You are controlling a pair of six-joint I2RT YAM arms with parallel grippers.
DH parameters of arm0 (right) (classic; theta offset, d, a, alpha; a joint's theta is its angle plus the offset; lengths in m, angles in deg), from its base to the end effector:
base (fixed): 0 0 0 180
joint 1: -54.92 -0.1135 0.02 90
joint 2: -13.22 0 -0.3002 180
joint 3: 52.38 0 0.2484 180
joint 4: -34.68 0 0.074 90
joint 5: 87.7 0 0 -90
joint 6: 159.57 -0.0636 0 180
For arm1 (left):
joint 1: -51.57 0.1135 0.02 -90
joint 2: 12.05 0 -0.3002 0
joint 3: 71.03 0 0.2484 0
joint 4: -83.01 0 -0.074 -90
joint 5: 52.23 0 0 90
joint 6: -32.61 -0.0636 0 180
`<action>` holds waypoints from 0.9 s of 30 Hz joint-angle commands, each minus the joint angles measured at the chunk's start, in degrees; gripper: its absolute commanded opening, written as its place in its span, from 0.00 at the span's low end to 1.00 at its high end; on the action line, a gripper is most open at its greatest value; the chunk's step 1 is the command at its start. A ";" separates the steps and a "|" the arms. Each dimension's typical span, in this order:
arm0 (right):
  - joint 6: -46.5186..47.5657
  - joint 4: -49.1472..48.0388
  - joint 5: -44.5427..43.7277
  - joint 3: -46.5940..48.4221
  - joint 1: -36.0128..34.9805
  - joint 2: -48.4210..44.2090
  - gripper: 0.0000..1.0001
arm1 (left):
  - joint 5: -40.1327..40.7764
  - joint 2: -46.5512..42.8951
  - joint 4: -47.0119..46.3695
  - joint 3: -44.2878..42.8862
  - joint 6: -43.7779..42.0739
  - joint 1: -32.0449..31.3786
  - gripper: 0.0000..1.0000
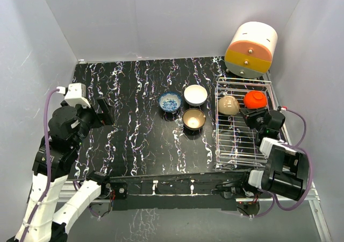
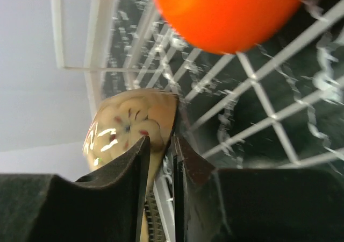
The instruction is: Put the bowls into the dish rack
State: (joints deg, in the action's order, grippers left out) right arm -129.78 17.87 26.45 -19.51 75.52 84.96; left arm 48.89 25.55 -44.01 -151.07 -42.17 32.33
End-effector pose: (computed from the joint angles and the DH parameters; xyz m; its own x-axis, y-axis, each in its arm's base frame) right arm 0.2354 -0.0607 0.1931 -0.2041 0.9227 -0.3271 0.2883 0.3760 0.8807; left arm 0.0981 -0.0212 0.4393 -0.2045 -0.2014 -0.9579 0.0939 0.9700 -0.2241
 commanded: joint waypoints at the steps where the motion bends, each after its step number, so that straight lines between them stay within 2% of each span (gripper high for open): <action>1: 4.37 10.70 -3.69 -0.77 -0.19 0.52 0.28 | -0.85 -0.99 -0.49 0.83 0.24 -0.14 0.97; 8: 4.94 12.26 -3.84 -0.13 -0.18 -1.00 0.30 | -0.44 -1.48 -0.09 0.85 -0.10 -0.13 0.97; 15: 8.06 19.69 -5.05 5.12 -0.17 -6.88 0.32 | -0.60 -1.65 -0.70 1.61 -0.10 -0.20 0.97; 20: 11.36 24.11 -6.07 8.08 -0.21 -10.61 0.39 | -0.74 -1.66 -1.08 2.15 -0.19 -0.14 0.97; 27: 17.94 30.85 -4.41 15.32 -0.21 -12.11 0.60 | -1.00 -1.54 -1.36 2.57 -0.19 -0.18 0.97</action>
State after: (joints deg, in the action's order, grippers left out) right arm -117.45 45.24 21.70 -10.22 75.24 74.06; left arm 48.89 24.24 -44.03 -148.75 -42.17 32.33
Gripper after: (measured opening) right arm 0.552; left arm 0.970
